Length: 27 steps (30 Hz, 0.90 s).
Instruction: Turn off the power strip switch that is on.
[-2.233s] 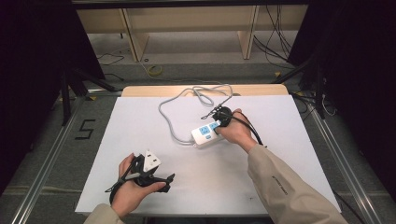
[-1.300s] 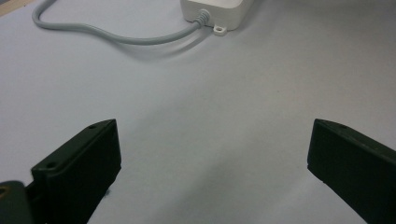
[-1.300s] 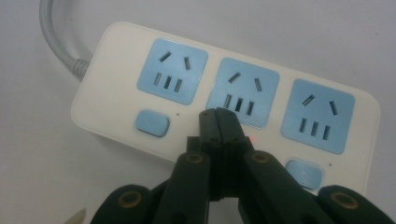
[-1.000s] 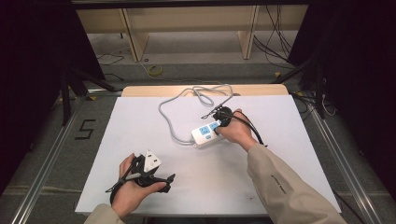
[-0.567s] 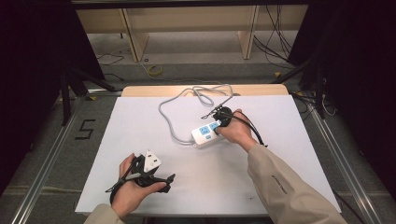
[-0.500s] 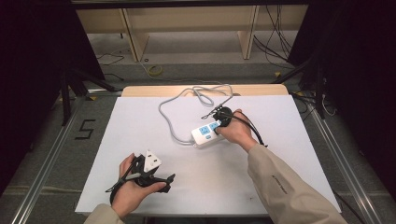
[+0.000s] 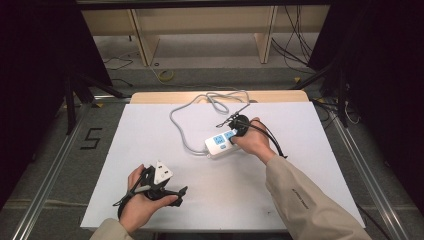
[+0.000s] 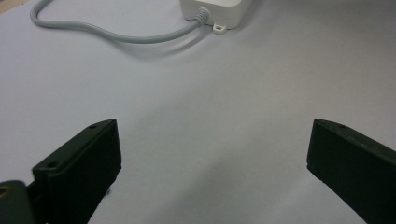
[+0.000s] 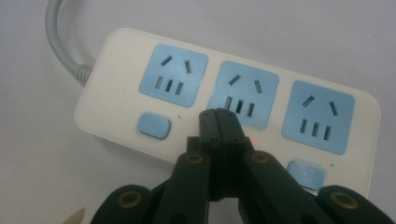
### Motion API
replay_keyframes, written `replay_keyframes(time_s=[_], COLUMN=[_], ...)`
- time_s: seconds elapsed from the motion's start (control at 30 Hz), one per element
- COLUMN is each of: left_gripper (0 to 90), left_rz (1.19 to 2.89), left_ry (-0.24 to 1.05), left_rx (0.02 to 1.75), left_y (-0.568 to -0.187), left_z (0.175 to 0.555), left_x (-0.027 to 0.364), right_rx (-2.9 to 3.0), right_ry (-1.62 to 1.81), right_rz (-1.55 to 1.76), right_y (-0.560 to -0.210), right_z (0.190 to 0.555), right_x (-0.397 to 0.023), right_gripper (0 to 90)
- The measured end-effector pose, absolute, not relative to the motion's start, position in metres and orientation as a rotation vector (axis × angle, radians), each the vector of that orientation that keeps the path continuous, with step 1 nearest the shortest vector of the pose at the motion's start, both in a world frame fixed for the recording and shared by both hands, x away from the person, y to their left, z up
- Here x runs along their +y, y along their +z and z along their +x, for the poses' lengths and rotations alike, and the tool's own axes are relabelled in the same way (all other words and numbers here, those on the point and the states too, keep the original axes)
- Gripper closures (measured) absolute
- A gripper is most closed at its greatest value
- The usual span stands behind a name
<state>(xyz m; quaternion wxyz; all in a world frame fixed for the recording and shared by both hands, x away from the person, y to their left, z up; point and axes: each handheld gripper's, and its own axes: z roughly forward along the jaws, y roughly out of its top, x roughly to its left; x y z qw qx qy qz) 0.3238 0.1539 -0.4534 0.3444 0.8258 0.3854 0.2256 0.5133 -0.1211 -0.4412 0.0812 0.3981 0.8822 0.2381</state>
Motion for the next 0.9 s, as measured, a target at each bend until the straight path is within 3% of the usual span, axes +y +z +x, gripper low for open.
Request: replay_keyframes(time_s=[0.9], left_gripper=[2.7], left_rz=[2.142], left_ry=[0.585], left_rx=[1.004], left_y=[-0.4534], left_z=[0.324], left_x=[0.1535], right_rx=[2.611], right_ry=[0.721], right_rz=[1.168], right_y=[-0.4367], right_z=[0.5117], right_x=[-0.1234], right_gripper=[90.0])
